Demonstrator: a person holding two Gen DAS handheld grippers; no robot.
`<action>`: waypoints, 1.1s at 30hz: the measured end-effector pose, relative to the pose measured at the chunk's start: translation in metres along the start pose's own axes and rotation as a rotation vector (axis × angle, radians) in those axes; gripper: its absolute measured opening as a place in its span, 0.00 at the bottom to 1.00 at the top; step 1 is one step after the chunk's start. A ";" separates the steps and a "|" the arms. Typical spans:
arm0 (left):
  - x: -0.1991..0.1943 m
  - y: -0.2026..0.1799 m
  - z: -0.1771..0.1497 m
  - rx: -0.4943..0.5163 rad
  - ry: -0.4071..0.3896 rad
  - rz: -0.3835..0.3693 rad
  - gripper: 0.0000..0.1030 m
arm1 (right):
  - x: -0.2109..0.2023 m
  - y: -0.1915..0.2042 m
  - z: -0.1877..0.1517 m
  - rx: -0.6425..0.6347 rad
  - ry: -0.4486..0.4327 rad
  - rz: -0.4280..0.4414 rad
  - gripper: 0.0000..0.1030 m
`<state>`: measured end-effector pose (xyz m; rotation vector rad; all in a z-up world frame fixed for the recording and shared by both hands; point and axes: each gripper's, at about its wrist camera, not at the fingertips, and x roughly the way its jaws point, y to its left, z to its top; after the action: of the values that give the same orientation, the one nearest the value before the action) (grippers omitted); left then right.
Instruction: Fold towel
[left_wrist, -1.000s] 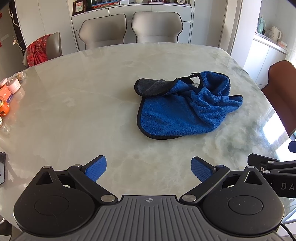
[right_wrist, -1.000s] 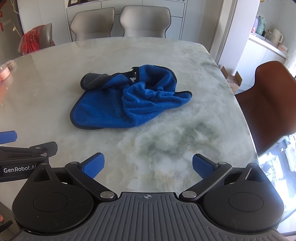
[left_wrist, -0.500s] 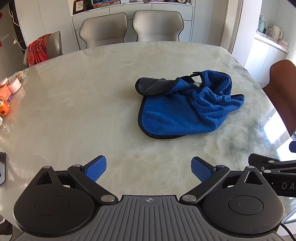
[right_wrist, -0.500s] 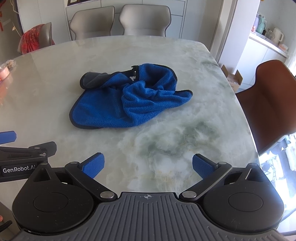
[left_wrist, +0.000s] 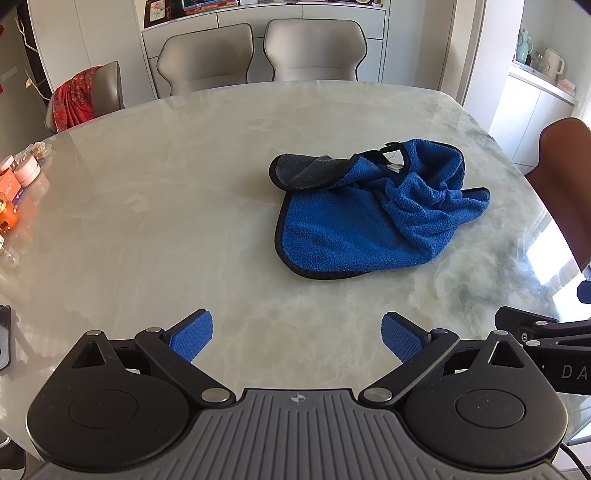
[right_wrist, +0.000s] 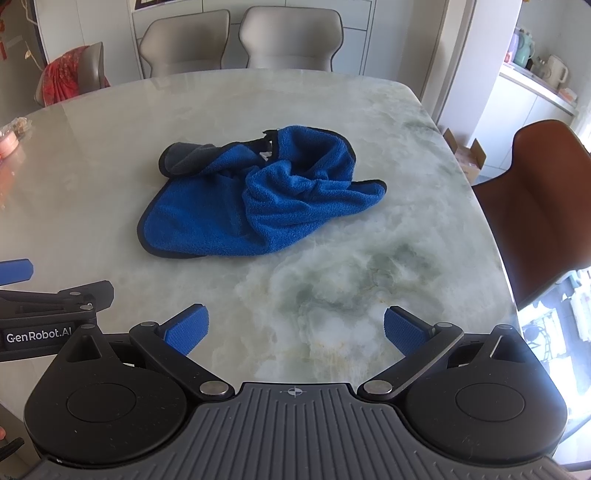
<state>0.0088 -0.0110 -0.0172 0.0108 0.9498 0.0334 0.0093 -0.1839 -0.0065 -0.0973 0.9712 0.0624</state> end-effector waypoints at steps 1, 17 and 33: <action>0.000 0.000 -0.001 -0.001 0.000 0.000 0.97 | 0.000 0.000 0.000 0.000 0.001 0.000 0.99; 0.003 0.004 0.009 0.002 0.014 -0.004 0.97 | 0.009 0.000 0.007 -0.010 0.020 0.001 0.99; 0.010 0.011 0.047 0.129 -0.134 -0.100 0.99 | 0.011 -0.018 0.036 -0.154 -0.227 0.134 0.99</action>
<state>0.0527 0.0006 0.0020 0.0840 0.8158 -0.1200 0.0470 -0.1979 0.0059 -0.1637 0.7441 0.2662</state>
